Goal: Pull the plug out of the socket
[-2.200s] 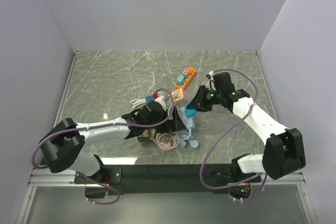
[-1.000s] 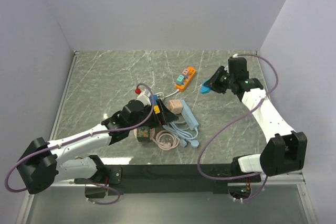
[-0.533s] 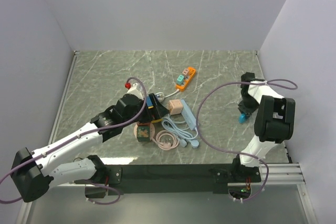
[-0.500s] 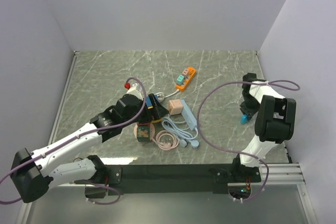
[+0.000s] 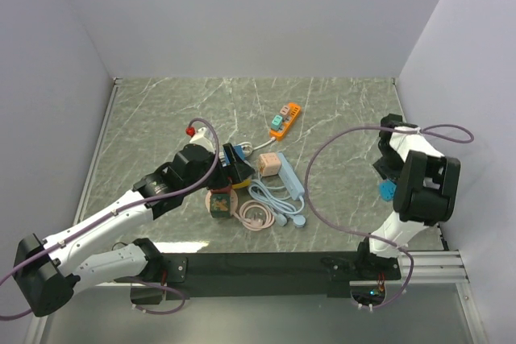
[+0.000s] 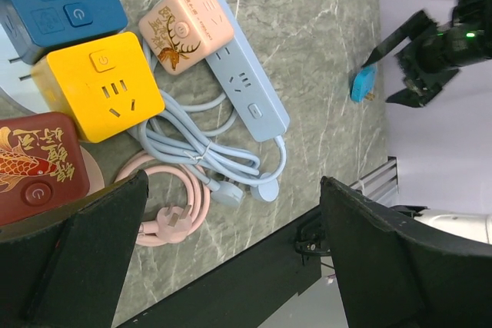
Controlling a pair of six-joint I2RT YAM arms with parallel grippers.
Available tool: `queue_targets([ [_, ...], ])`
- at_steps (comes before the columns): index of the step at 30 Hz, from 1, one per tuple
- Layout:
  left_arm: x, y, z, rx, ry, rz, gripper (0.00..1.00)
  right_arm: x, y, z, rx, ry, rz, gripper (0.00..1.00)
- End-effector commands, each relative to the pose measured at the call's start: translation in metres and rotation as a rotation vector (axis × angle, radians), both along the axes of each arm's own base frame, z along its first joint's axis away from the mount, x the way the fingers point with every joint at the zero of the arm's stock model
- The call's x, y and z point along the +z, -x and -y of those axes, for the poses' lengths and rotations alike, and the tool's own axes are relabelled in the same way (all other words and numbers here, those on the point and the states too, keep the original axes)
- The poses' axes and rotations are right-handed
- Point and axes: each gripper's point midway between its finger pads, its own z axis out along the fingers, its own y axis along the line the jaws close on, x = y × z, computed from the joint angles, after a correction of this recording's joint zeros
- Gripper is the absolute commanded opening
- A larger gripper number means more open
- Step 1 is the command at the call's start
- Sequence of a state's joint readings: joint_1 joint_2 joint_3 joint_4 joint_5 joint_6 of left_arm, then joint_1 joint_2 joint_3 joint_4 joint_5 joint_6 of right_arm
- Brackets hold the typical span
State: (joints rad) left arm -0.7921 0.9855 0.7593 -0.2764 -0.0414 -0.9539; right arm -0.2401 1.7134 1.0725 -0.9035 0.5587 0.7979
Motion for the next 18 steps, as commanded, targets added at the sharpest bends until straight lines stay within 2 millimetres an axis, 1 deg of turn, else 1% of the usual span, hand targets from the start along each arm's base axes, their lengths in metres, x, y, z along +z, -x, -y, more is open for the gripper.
queue_targets([
  [1, 0.015, -0.005, 0.004, -0.016, 0.016, 0.04, 0.99, 0.038, -0.012, -0.004, 0.052, 0.06, 0.125, 0.91],
  [5, 0.017, -0.006, 0.005, -0.016, 0.019, 0.042, 0.99, 0.059, -0.027, -0.024, 0.132, 0.04, 0.199, 0.92],
  [6, 0.018, -0.006, 0.004, -0.013, 0.018, 0.043, 0.99, 0.062, -0.037, -0.047, 0.225, -0.009, 0.224, 0.92],
  [7, 0.018, -0.006, 0.003, -0.01, 0.017, 0.044, 0.99, 0.071, -0.052, -0.062, 0.298, -0.034, 0.299, 0.92],
  [8, 0.016, -0.006, 0.002, -0.008, 0.013, 0.042, 0.99, 0.075, -0.059, -0.077, 0.4, -0.063, 0.316, 0.92],
  [9, 0.016, -0.007, 0.001, -0.001, 0.013, 0.041, 0.99, 0.075, -0.07, -0.128, 0.572, -0.206, 0.364, 0.91],
  [10, 0.015, -0.008, 0.0, 0.009, 0.01, 0.04, 1.0, 0.079, -0.077, -0.149, 0.661, -0.249, 0.396, 0.9],
  [11, 0.014, -0.008, -0.001, 0.013, 0.006, 0.034, 0.99, 0.08, -0.08, -0.164, 0.735, -0.272, 0.393, 0.9],
  [12, 0.014, -0.008, -0.001, 0.017, 0.009, 0.031, 1.0, 0.08, -0.079, -0.189, 0.833, -0.292, 0.379, 0.9],
  [13, 0.013, -0.008, -0.002, 0.017, 0.008, 0.028, 0.99, 0.075, -0.078, -0.203, 0.896, -0.327, 0.356, 0.9],
  [15, 0.014, -0.007, -0.003, 0.025, 0.021, 0.026, 0.99, 0.071, -0.078, -0.225, 1.021, -0.344, 0.326, 0.88],
  [16, 0.012, -0.006, -0.003, 0.028, 0.022, 0.023, 1.0, 0.066, -0.073, -0.249, 1.1, -0.401, 0.318, 0.87],
  [17, 0.012, -0.006, -0.005, 0.032, 0.025, 0.023, 1.0, 0.063, -0.069, -0.26, 1.164, -0.436, 0.308, 0.87],
  [18, 0.013, -0.004, -0.005, 0.035, 0.035, 0.026, 1.0, 0.062, -0.067, -0.27, 1.198, -0.463, 0.31, 0.84],
])
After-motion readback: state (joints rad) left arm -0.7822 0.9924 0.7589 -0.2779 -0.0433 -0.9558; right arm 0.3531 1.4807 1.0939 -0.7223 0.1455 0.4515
